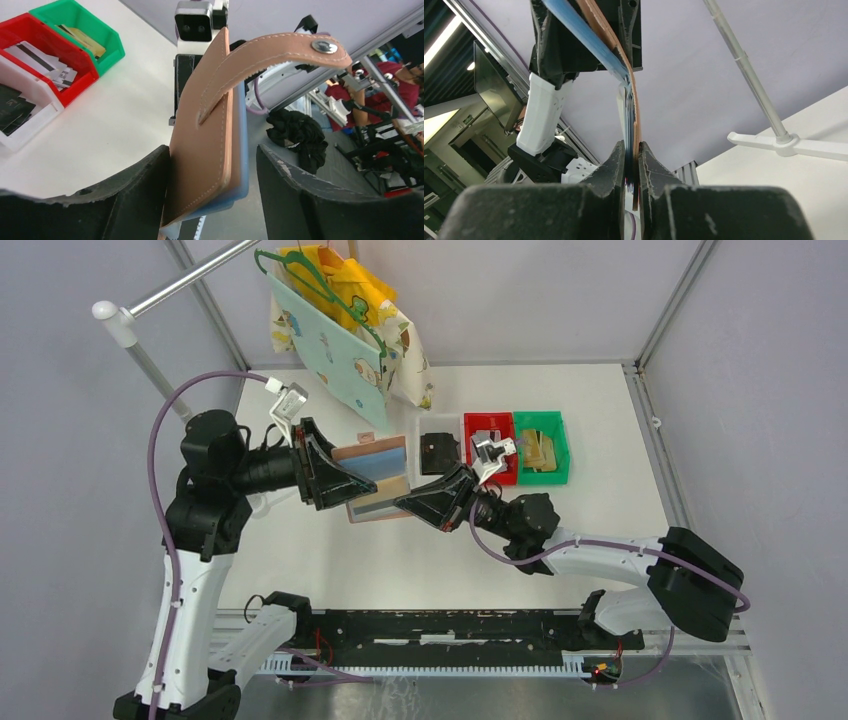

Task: Take the credit cards out of the card holder
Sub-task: Remove the credit card from the card holder.

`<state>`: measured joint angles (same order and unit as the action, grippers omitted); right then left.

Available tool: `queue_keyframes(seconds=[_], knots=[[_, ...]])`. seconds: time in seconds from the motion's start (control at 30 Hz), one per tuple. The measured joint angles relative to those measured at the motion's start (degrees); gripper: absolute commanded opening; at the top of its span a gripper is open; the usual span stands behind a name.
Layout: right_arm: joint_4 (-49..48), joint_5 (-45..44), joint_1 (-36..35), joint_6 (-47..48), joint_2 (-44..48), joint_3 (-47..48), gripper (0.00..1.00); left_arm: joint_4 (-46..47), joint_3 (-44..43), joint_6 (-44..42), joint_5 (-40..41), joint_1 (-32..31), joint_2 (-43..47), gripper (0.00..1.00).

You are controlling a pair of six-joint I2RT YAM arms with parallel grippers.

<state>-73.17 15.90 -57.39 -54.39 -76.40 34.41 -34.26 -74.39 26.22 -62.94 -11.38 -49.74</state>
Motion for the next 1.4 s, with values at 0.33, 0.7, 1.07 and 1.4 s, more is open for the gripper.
queue_keyframes(seconds=[0.33, 0.7, 1.07, 1.4], knots=[[4.74, 0.70, -0.15, -1.90, 0.59, 0.55, 0.00, -9.20, 1.29, -16.68, 2.51, -0.02, 3.04, 0.67], [3.85, -0.52, 0.13, -4.81, 0.68, 0.92, 0.00, -12.50, 2.38, -21.81, 11.72, -0.37, 4.57, 0.74], [28.68, -1.18, 0.11, -5.53, 4.00, 11.02, 0.00, -4.42, 5.16, -18.25, 30.12, -0.39, 8.59, 0.71], [57.07, -1.60, 0.66, -3.85, 5.46, 13.86, 0.00, -3.19, 8.48, -16.20, 35.01, -0.37, 6.32, 0.77]])
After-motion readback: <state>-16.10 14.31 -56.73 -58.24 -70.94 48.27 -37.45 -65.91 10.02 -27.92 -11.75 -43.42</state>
